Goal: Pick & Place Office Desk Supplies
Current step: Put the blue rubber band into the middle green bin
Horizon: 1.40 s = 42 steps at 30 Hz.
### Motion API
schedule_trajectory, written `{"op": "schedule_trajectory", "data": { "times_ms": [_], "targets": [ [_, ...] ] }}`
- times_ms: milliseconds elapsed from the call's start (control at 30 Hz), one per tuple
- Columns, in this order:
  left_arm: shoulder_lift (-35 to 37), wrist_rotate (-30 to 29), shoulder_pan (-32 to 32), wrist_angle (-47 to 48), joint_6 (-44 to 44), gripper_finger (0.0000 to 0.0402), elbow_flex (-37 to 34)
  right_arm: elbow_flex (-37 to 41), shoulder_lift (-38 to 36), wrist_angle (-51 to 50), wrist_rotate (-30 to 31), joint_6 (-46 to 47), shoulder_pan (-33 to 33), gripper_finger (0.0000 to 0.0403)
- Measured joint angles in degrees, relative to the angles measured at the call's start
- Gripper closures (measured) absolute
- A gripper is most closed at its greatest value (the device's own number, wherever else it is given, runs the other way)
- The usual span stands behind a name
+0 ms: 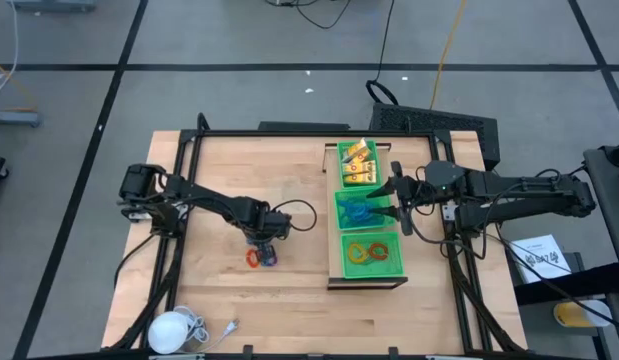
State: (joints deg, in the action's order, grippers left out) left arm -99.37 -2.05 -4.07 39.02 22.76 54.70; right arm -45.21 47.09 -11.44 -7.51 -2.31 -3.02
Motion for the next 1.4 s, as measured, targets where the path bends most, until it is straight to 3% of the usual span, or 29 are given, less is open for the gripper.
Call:
{"op": "schedule_trajectory", "data": {
  "times_ms": [333,800,1033,1200,1400],
  "targets": [
    [2.9,-2.6,0.6,-0.2,-1.8,0.0395,-0.2,0.0,0.0,0.0,0.0,-0.1,0.0,0.0239],
    [18.5,-11.4,0.1,-6.0,-8.1,0.0399,-0.2,0.0,0.0,0.9,0.0,0.1,0.0,0.0243],
    [24.3,-16.0,-0.6,-18.7,-19.4,0.0399,-0.2,0.0,0.0,3.4,0.0,-0.5,0.0,0.0243],
    [25.2,-15.8,-0.5,-30.6,-30.1,0.0399,-0.1,0.0,0.2,4.3,0.0,-0.5,0.0,0.0243],
    [25.3,-6.4,0.7,-43.7,-38.1,0.0398,-0.1,0.0,1.3,5.4,0.0,-0.5,0.0,0.0243]
  ]
}}
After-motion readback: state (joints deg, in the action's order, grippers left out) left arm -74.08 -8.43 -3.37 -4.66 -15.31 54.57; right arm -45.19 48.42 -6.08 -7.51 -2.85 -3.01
